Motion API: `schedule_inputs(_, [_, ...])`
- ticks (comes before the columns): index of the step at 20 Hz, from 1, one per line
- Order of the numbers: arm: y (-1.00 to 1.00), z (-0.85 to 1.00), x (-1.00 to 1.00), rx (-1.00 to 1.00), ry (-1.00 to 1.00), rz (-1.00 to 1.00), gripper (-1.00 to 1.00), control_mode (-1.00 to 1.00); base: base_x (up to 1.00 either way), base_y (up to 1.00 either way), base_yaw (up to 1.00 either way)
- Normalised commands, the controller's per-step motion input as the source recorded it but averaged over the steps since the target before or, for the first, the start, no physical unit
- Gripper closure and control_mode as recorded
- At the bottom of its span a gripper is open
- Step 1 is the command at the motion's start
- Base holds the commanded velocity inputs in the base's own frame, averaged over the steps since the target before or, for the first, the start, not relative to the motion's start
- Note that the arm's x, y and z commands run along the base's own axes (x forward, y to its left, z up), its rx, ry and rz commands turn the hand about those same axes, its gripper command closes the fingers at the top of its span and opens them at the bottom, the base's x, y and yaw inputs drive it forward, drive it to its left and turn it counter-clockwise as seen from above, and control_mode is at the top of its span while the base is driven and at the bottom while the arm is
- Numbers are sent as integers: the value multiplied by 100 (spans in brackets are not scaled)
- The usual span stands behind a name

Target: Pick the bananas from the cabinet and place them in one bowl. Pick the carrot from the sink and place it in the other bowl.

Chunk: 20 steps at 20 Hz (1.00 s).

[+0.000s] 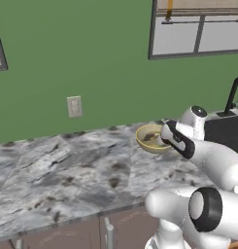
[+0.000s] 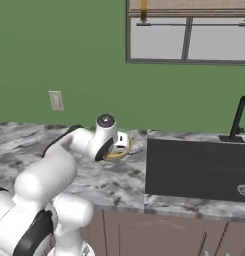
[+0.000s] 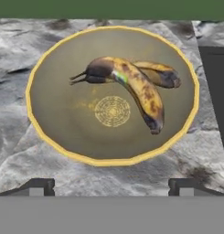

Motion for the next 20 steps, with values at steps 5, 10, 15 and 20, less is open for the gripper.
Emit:
schedule_inputs(5, [-3,17,-79,11,-27,0,-100,-100,0,0,0])
schedule_inputs(10, [6,37,-59,13,-29,7,-100,-100,0,0,0])
schedule_inputs(15, [22,29,-58,9,-7,15,-100,-100,0,0,0])
schedule_inputs(20, [19,12,-75,6,-1,17,-100,-100,0,0,0])
